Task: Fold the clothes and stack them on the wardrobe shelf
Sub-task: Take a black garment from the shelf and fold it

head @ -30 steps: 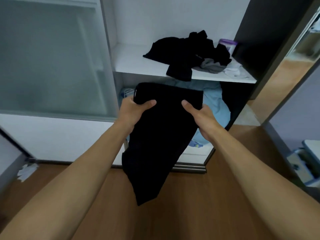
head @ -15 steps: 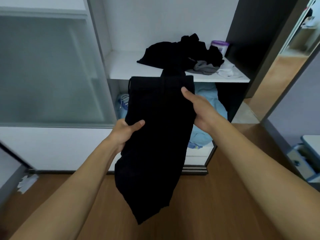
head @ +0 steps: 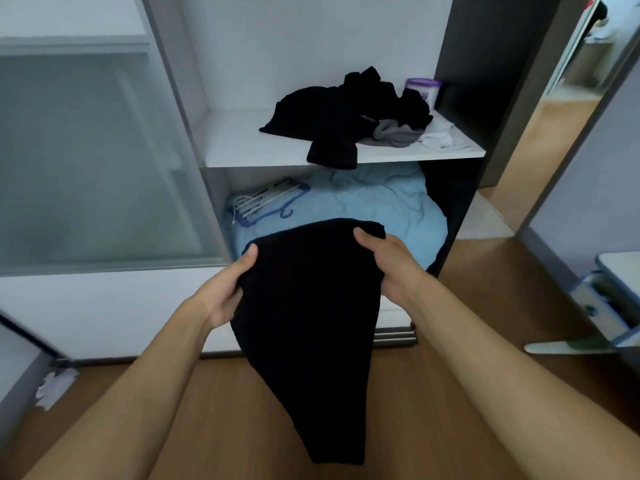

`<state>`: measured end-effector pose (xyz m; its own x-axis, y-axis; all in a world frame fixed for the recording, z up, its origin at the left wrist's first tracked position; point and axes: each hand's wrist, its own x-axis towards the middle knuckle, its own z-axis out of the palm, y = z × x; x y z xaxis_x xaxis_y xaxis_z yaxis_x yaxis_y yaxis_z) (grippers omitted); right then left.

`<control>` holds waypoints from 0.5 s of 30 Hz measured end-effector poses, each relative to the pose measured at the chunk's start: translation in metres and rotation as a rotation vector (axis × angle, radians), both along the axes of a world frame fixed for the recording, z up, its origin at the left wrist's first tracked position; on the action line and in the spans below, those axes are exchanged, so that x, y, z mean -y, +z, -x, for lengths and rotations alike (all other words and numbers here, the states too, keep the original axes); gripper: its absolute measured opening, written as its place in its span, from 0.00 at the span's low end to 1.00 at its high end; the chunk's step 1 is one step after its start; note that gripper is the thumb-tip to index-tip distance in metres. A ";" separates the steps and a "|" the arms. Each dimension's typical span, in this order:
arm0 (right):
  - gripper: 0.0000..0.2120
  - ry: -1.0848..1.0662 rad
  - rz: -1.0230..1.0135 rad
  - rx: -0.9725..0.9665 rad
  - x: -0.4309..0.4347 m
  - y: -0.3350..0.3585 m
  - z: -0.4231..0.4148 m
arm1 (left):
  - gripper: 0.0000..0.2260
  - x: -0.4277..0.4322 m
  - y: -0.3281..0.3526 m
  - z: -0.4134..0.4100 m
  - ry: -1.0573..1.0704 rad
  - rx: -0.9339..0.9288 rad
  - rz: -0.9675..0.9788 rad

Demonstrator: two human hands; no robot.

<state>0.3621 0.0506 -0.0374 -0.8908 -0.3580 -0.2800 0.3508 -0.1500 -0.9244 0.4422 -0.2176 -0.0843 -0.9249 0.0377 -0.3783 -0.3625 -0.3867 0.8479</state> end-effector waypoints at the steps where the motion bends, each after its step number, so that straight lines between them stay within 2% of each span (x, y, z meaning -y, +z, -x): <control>1: 0.11 -0.031 -0.023 0.062 0.000 0.002 0.002 | 0.31 -0.004 -0.007 -0.003 -0.036 -0.002 0.023; 4: 0.11 -0.006 -0.093 0.317 -0.006 0.007 0.004 | 0.22 -0.026 -0.013 -0.004 0.049 -0.024 0.236; 6: 0.16 0.056 -0.051 0.384 -0.015 0.005 0.006 | 0.16 -0.039 -0.010 -0.002 0.170 -0.035 0.257; 8: 0.20 0.100 0.004 0.318 -0.024 0.001 0.007 | 0.14 -0.046 -0.007 0.000 0.252 -0.053 0.229; 11: 0.19 0.098 -0.079 0.092 -0.027 -0.022 -0.009 | 0.12 -0.053 -0.001 0.003 0.333 -0.056 0.184; 15: 0.17 0.110 -0.002 0.118 -0.022 -0.053 -0.038 | 0.14 -0.048 -0.005 -0.001 0.329 0.029 0.133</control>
